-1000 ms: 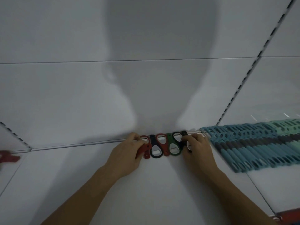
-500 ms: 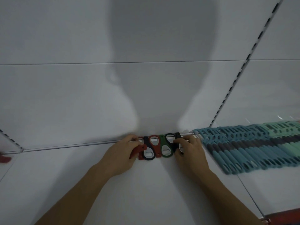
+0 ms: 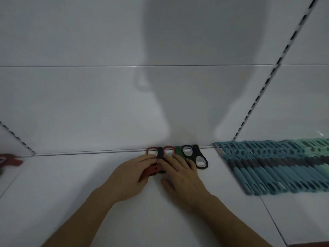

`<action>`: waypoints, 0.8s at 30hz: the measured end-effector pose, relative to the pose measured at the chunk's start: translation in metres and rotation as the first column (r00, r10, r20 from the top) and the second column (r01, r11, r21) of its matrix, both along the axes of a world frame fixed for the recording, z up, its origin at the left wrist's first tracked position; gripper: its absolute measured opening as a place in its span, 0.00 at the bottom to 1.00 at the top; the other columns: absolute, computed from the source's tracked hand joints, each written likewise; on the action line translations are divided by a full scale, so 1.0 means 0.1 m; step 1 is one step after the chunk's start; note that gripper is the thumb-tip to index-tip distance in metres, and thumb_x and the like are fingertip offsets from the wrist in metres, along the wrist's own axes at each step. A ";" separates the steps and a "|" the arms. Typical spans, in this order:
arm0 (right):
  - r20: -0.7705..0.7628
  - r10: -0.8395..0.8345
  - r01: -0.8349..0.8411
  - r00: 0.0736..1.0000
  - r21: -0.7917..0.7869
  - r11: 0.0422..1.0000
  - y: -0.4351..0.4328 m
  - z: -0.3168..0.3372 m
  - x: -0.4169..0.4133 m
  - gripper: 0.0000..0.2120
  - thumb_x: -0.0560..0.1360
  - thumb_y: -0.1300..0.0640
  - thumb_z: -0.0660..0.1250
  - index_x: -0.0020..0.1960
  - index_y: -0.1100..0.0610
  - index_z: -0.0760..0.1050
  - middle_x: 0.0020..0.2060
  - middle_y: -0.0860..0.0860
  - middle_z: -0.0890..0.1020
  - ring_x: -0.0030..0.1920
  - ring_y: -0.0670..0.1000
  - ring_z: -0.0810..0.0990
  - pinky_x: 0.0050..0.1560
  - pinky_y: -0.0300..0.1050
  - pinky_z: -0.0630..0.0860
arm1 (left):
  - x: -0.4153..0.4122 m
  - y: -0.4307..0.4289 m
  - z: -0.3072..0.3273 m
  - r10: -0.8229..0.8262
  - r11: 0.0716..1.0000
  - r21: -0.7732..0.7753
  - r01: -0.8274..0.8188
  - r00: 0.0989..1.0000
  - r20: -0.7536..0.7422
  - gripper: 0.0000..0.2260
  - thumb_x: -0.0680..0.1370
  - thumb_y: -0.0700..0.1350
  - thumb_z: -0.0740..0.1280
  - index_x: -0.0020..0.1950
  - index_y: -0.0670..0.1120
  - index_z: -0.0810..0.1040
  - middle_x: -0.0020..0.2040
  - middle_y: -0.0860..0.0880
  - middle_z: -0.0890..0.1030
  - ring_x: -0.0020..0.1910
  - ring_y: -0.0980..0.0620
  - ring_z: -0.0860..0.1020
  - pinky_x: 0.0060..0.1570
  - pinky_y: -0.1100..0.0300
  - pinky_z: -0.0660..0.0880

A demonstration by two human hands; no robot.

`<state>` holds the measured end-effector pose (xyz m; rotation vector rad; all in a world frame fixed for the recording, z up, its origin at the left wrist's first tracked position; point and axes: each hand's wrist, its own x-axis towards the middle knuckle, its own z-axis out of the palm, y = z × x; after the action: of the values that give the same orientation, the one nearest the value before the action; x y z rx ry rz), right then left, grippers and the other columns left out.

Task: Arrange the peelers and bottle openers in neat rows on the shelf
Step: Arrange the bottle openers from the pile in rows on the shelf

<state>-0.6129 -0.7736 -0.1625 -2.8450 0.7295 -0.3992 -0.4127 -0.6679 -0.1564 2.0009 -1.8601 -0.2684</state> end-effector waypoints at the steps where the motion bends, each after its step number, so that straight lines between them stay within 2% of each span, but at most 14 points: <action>1: -0.006 -0.009 0.009 1.000 0.005 1.000 0.00 -0.03 -0.01 0.25 0.79 0.45 0.59 0.74 0.48 0.69 0.74 0.48 0.71 0.76 0.54 0.66 0.72 0.60 0.63 | 0.01 0.02 -0.01 0.020 1.000 -0.002 -0.020 1.000 -0.001 0.26 0.79 0.44 0.66 0.78 0.56 0.69 0.78 0.60 0.67 0.75 0.60 0.67 0.73 0.70 0.59; 7: -0.034 -0.034 0.034 0.999 -0.001 0.999 0.02 -0.06 -0.02 0.25 0.79 0.45 0.57 0.74 0.48 0.69 0.74 0.48 0.70 0.77 0.53 0.65 0.75 0.58 0.60 | 0.00 0.10 0.00 0.068 0.997 -0.029 -0.068 0.998 -0.017 0.22 0.77 0.44 0.69 0.71 0.55 0.76 0.73 0.61 0.73 0.70 0.58 0.74 0.68 0.62 0.71; 11: -0.039 -0.046 0.045 0.998 -0.007 0.999 0.04 -0.02 -0.01 0.24 0.79 0.46 0.59 0.74 0.48 0.70 0.74 0.48 0.71 0.76 0.53 0.66 0.74 0.58 0.61 | -0.01 0.09 -0.03 0.122 0.991 -0.051 -0.123 0.992 -0.021 0.21 0.76 0.43 0.71 0.69 0.51 0.79 0.71 0.56 0.77 0.67 0.53 0.77 0.66 0.58 0.74; 14: -0.029 -0.049 0.049 0.998 -0.003 0.999 0.04 -0.01 -0.02 0.23 0.78 0.46 0.61 0.72 0.49 0.72 0.73 0.48 0.73 0.75 0.54 0.68 0.73 0.58 0.62 | -0.02 0.07 -0.04 0.175 0.982 -0.073 -0.176 0.984 -0.028 0.21 0.77 0.48 0.73 0.70 0.49 0.78 0.68 0.53 0.79 0.65 0.50 0.79 0.64 0.55 0.76; 19: -0.030 -0.069 0.069 0.997 0.000 0.998 0.04 -0.02 -0.04 0.22 0.78 0.47 0.60 0.71 0.49 0.73 0.72 0.48 0.73 0.75 0.53 0.67 0.74 0.57 0.63 | -0.10 0.00 -0.07 0.235 0.967 -0.091 -0.237 0.971 -0.038 0.26 0.75 0.58 0.75 0.70 0.52 0.77 0.70 0.57 0.77 0.65 0.53 0.78 0.61 0.55 0.77; 21: -0.031 -0.064 0.064 0.997 0.003 0.998 0.04 -0.03 -0.03 0.23 0.79 0.47 0.59 0.72 0.49 0.72 0.73 0.48 0.72 0.75 0.53 0.66 0.74 0.57 0.61 | -0.09 -0.01 -0.09 0.248 0.964 -0.091 -0.250 0.968 -0.031 0.25 0.75 0.59 0.74 0.71 0.53 0.77 0.71 0.60 0.74 0.65 0.56 0.77 0.61 0.55 0.78; 24: -0.037 -0.059 0.059 0.998 0.010 0.998 0.04 -0.05 -0.02 0.24 0.79 0.47 0.58 0.74 0.49 0.70 0.74 0.48 0.70 0.76 0.53 0.65 0.74 0.58 0.59 | -0.05 -0.02 -0.09 0.201 0.975 -0.086 -0.204 0.979 -0.046 0.23 0.77 0.56 0.73 0.71 0.53 0.78 0.71 0.61 0.75 0.67 0.57 0.77 0.63 0.55 0.77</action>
<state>-0.6150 -0.7699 -0.1670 -2.8324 0.8220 -0.3513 -0.4172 -0.6701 -0.1657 2.0883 -1.6011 -0.1582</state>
